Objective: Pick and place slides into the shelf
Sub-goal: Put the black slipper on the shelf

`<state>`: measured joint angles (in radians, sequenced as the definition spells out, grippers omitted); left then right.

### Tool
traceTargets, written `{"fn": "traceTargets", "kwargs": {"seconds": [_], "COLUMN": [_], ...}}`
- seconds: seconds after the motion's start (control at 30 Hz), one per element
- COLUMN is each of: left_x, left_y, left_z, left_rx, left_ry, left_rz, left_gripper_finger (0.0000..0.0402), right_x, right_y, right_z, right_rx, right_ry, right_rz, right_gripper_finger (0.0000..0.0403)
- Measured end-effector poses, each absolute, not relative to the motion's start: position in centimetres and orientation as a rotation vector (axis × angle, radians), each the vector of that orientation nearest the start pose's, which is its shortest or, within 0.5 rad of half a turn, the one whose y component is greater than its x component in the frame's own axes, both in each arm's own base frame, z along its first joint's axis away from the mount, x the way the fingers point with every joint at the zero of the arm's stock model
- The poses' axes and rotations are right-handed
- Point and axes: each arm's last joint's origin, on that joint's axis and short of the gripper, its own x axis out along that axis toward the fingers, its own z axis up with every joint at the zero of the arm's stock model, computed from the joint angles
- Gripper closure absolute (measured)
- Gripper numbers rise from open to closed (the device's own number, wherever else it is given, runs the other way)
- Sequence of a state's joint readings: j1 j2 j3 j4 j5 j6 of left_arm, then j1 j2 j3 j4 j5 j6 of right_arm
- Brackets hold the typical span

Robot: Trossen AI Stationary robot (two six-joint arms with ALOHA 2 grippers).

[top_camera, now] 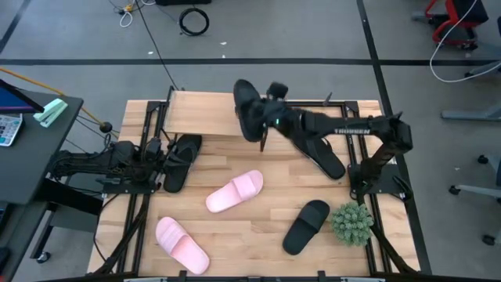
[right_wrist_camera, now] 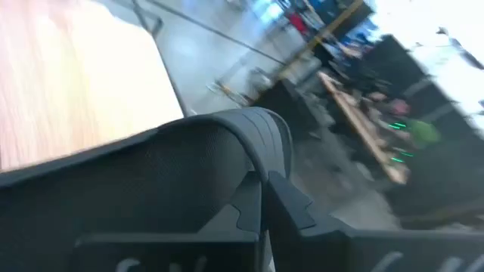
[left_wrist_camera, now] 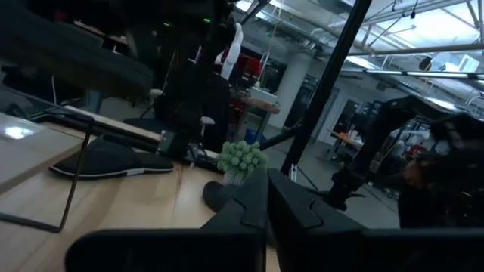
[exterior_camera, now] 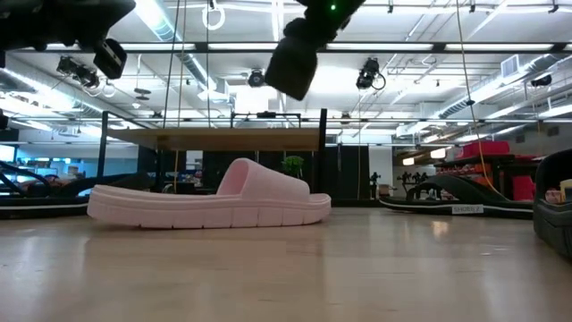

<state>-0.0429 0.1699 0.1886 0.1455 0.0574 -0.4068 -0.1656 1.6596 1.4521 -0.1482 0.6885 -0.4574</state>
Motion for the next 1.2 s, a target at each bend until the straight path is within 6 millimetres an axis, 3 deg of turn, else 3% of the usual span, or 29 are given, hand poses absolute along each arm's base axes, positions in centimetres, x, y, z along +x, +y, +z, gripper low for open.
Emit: {"fn": "traceTargets", "kwargs": {"seconds": [0.13, 0.27, 0.53, 0.73, 1.2], "left_x": [9.9, 9.9, 9.9, 9.9, 9.9], "left_y": [-0.6, -0.6, -0.6, -0.6, -0.6], "left_z": [22.9, 22.8, 22.8, 22.9, 22.8], "left_rx": [-0.404, -0.404, -0.405, -0.405, -0.406], "left_ry": [-0.142, -0.141, -0.141, -0.143, -0.133], "left_rz": [-0.132, -0.132, -0.132, -0.132, -0.13], "left_gripper_finger": [0.0393, 0.0385, 0.0392, 0.039, 0.0394], "right_x": [36.5, 36.0, 37.9, 38.9, 37.8], "right_y": [-11.1, -12.7, -13.7, -14.2, -13.6], "right_z": [34.1, 33.1, 29.4, 27.2, 28.4], "right_rx": [-0.436, -0.368, -0.435, -0.498, -0.575], "right_ry": [0.54, 0.6, 0.694, 0.773, 0.842], "right_rz": [-0.761, -0.773, -0.761, -0.882, -0.918], "right_gripper_finger": [0.0395, 0.0395, 0.0395, 0.0394, 0.0394]}}
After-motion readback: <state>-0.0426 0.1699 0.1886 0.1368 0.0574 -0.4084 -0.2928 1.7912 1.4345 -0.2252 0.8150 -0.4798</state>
